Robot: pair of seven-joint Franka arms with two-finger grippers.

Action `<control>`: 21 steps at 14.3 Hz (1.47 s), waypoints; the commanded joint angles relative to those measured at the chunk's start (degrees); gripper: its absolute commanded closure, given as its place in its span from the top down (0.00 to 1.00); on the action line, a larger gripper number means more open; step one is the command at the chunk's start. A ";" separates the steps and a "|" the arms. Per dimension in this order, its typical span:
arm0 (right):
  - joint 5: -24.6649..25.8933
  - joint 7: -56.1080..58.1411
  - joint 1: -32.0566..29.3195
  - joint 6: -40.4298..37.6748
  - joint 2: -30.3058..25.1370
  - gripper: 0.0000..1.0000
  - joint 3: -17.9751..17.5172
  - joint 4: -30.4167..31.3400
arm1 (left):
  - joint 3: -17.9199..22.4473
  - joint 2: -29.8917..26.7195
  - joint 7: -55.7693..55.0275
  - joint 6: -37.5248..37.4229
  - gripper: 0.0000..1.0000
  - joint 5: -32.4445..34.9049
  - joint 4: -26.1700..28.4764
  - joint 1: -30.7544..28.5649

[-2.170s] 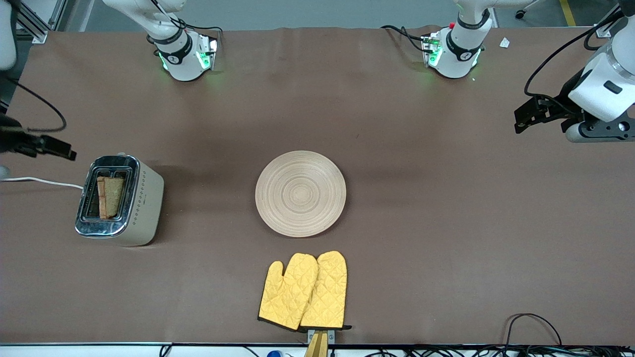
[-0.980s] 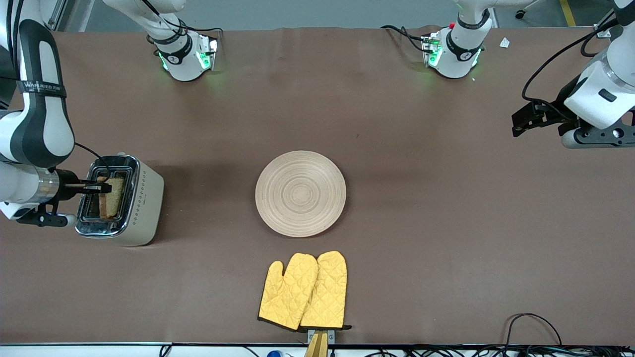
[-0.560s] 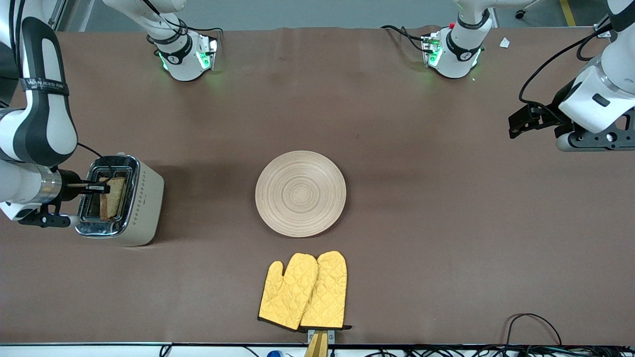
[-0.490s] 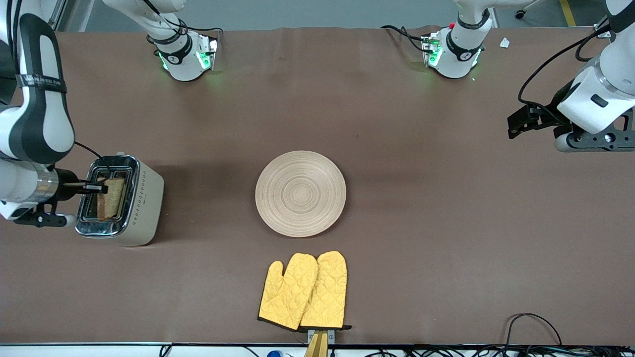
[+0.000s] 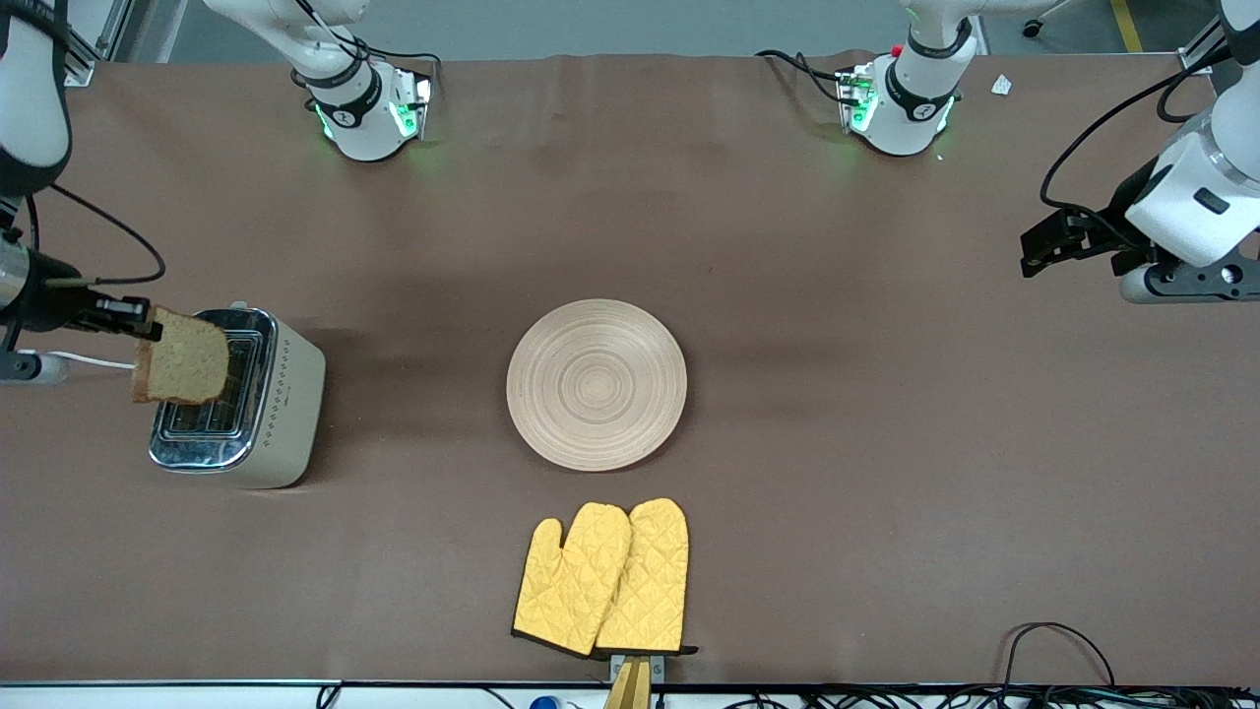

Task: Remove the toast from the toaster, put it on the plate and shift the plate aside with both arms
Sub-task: 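Lift the toast out of the toaster with the right gripper, then lower the toast onto the wooden plate and open the right gripper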

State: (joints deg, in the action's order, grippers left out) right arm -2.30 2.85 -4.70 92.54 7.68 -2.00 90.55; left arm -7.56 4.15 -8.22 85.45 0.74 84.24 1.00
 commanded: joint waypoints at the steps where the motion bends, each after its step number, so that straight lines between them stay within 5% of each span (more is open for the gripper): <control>1: -0.87 -0.74 1.52 -0.52 -0.21 0.03 -4.75 0.50 | -0.17 -0.81 1.01 -0.73 1.00 0.05 -0.56 -0.39; 11: 0.45 -30.60 25.60 13.81 16.29 0.02 -5.82 -3.53 | -0.17 3.04 1.54 3.84 1.00 0.40 -0.30 -0.30; 16: 7.48 -43.88 32.28 14.60 23.59 0.03 -5.65 -6.79 | -0.35 5.95 3.46 4.81 1.00 -1.09 2.14 -1.00; 19: 9.75 -51.25 34.84 19.59 26.15 0.20 -5.47 -7.06 | -0.17 7.44 9.52 4.81 1.00 -1.09 3.74 -1.97; 20: 9.94 -54.41 34.85 21.35 26.85 0.33 -5.56 -7.15 | -0.26 8.67 10.14 4.90 1.00 -1.18 3.65 -2.31; 21: 9.94 -56.19 34.41 22.50 27.21 0.68 -5.56 -7.15 | -0.26 9.81 10.24 5.25 1.00 -1.27 3.65 -2.23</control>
State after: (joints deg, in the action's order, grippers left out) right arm 6.49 -49.04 29.73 113.67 33.59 -8.08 85.04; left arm -7.63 12.60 0.29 90.14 0.34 87.45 -0.80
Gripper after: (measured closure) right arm 0.758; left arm 0.000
